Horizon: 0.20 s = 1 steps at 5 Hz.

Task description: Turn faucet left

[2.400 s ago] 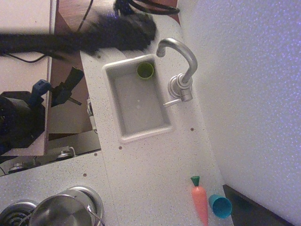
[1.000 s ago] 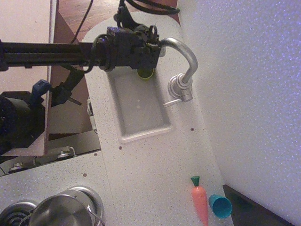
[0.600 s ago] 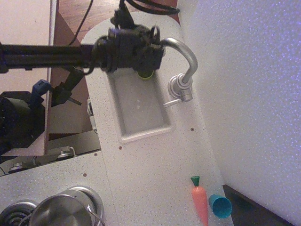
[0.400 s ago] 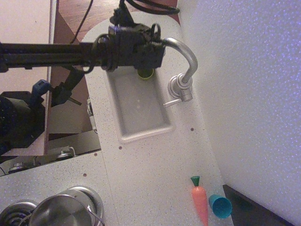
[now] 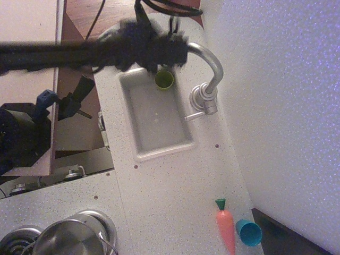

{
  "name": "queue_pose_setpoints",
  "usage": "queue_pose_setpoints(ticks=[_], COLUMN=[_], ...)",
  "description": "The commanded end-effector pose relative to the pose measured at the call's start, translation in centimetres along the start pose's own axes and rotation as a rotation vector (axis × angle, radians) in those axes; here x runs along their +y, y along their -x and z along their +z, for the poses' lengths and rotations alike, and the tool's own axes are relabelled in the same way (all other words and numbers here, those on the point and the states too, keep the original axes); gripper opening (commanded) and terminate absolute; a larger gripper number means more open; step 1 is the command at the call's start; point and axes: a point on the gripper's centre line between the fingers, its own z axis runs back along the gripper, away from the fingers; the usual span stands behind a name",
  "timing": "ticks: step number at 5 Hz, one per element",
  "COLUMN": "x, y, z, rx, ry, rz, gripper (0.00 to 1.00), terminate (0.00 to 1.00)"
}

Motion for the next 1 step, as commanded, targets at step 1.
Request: queue_pose_setpoints(ticks=[1], x=[-4.33], y=[-2.47], z=[5.65], rx=[-0.405], ry=[0.179], rz=[-0.178], gripper=[1.00], terminate=[1.00])
